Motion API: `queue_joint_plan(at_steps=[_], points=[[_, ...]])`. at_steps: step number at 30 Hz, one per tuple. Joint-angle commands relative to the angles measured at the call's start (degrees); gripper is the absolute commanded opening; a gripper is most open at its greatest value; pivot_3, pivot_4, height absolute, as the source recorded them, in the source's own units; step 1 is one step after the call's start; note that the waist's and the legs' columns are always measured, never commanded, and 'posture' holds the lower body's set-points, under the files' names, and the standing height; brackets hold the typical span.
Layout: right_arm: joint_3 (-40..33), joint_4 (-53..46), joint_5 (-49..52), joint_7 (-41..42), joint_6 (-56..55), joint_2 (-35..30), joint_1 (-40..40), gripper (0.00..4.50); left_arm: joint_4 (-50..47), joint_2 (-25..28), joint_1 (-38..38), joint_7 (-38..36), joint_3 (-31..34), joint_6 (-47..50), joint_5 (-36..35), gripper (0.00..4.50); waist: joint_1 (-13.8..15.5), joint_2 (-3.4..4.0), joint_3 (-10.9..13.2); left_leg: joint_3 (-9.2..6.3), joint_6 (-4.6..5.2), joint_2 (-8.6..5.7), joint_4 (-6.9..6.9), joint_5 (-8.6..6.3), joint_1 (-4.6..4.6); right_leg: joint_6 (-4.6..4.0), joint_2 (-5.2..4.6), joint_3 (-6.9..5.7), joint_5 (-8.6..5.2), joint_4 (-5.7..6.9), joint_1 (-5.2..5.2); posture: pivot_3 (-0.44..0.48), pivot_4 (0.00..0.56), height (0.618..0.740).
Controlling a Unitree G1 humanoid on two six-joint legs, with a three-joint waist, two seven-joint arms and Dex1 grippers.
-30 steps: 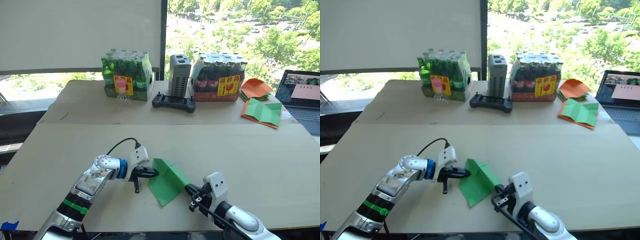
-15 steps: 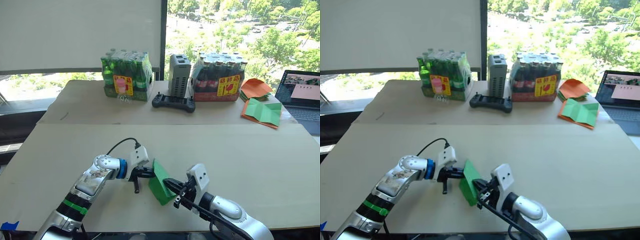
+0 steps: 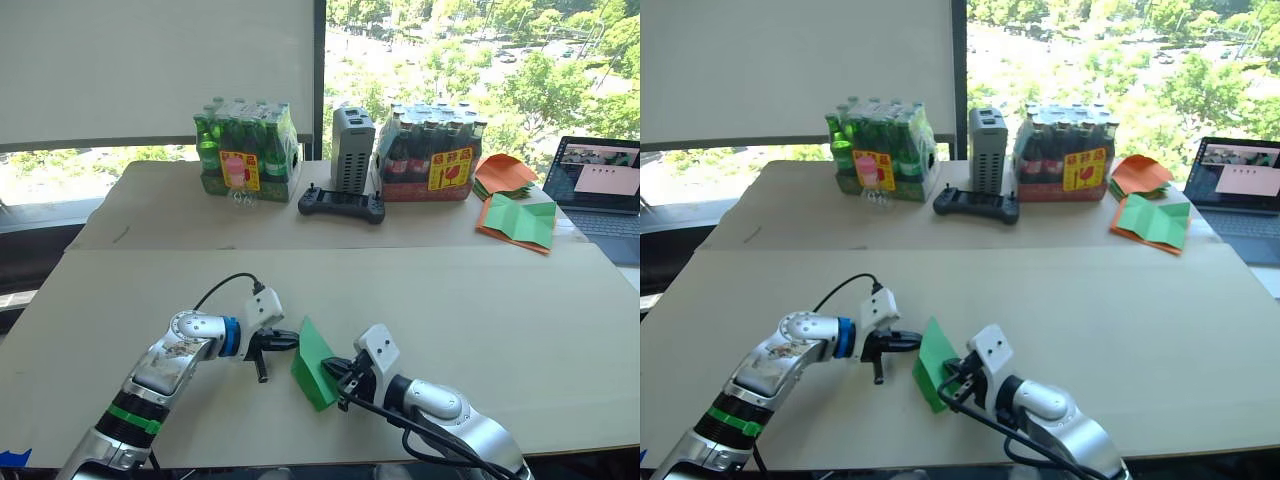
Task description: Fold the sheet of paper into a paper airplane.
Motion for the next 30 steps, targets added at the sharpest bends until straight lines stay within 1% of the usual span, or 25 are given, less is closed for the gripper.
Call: queue_joint_plan(at_steps=[1,6,10,17,20,25,30], points=[[0.6,0.5,-0.9,0.9,-1.5,-0.1,-0.9,0.0,-3.9,0.4,0.4,1.3,3.1,2.0,-2.5,0.06,0.0,0.0,0.0,0.0,0.0,0.0,0.0,0.0,0.0,0.0,0.0,0.0,0.0,-0.01,0.0,0.0,0.15,0.678],[0.6,1.8,-1.8,1.7,-1.8,0.1,-1.9,0.0,-6.6,1.6,1.5,2.1,6.1,3.5,-4.6,0.06,-0.1,0.0,0.0,0.0,-0.02,0.0,0.01,0.01,0.0,0.0,0.0,0.0,0.0,0.0,-0.01,0.0,0.15,0.678],[0.7,2.4,-2.0,2.2,-1.9,0.5,-2.3,0.0,-9.3,0.5,1.4,2.1,7.1,5.5,-8.1,0.06,0.0,0.0,0.0,0.0,-0.04,0.0,0.01,0.01,0.0,0.0,-0.01,0.0,0.0,0.0,0.0,0.0,0.15,0.678],[0.5,2.8,-2.4,2.8,-1.5,1.0,-2.9,0.0,-7.2,0.1,5.0,2.3,2.6,2.3,-6.4,0.06,-0.1,0.0,0.0,0.0,-0.05,0.0,-0.02,0.02,0.0,-0.01,0.0,0.01,-0.01,0.02,-0.02,0.0,0.15,0.678],[0.4,2.6,-2.5,3.0,-1.3,1.0,-3.0,0.0,-4.9,0.0,5.4,2.5,0.2,-0.4,-3.9,0.06,0.0,0.0,0.0,0.0,-0.05,0.0,-0.01,0.02,0.0,-0.02,-0.01,0.0,-0.01,0.01,-0.01,0.0,0.15,0.678],[0.1,2.3,-2.7,3.2,-1.1,0.6,-3.6,0.0,-3.4,-0.5,5.6,2.5,-1.9,-2.6,-2.1,0.06,0.1,0.0,0.0,0.0,-0.05,-0.01,0.01,0.01,0.01,-0.02,-0.02,0.0,-0.01,-0.01,0.02,0.0,0.15,0.678],[0.0,4.4,-3.4,3.5,-1.1,1.7,-8.1,0.0,-3.0,0.1,6.2,2.3,-3.0,-3.8,-0.6,0.06,0.0,0.0,0.0,0.0,-0.05,-0.01,0.01,0.02,0.02,-0.02,-0.02,0.0,-0.01,0.0,0.02,0.0,0.15,0.678]])
